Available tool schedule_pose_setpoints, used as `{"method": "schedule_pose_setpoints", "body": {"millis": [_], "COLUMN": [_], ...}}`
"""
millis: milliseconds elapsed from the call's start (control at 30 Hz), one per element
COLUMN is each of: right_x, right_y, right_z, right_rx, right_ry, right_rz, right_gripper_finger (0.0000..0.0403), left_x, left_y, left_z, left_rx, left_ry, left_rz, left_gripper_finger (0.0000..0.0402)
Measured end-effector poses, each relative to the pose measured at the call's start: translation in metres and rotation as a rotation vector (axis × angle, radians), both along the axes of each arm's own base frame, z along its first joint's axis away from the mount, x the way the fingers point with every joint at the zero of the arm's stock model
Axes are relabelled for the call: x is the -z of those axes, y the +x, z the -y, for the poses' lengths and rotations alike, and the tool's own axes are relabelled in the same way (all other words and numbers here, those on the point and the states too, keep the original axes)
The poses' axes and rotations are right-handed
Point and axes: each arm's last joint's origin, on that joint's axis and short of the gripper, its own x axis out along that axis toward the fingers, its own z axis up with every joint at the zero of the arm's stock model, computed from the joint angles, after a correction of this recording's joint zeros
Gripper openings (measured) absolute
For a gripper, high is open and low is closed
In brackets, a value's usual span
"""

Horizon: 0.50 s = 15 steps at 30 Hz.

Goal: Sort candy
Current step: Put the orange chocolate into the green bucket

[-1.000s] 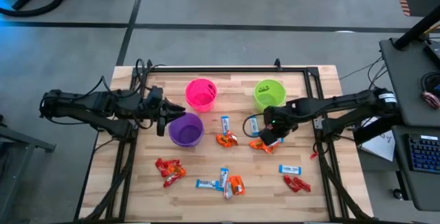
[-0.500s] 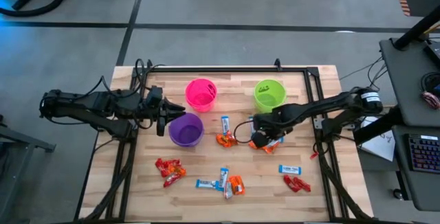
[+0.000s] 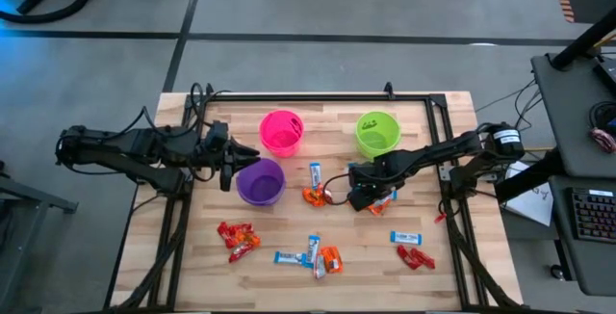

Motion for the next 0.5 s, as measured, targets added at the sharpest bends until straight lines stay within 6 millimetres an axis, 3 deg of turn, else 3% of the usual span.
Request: {"method": "schedule_pose_setpoints", "body": {"millis": [500], "right_x": [0.009], "right_y": [0.008], "right_z": [-0.002], "right_rx": [0.002], "right_ry": [0.028], "right_rz": [0.016], "right_gripper_finger": [0.003], "left_x": [0.001], "left_y": [0.0], "left_z": [0.0], "left_rx": [0.003], "left_ry": [0.012], "left_rz": [-0.004], "left_gripper_finger": [0.0077]}}
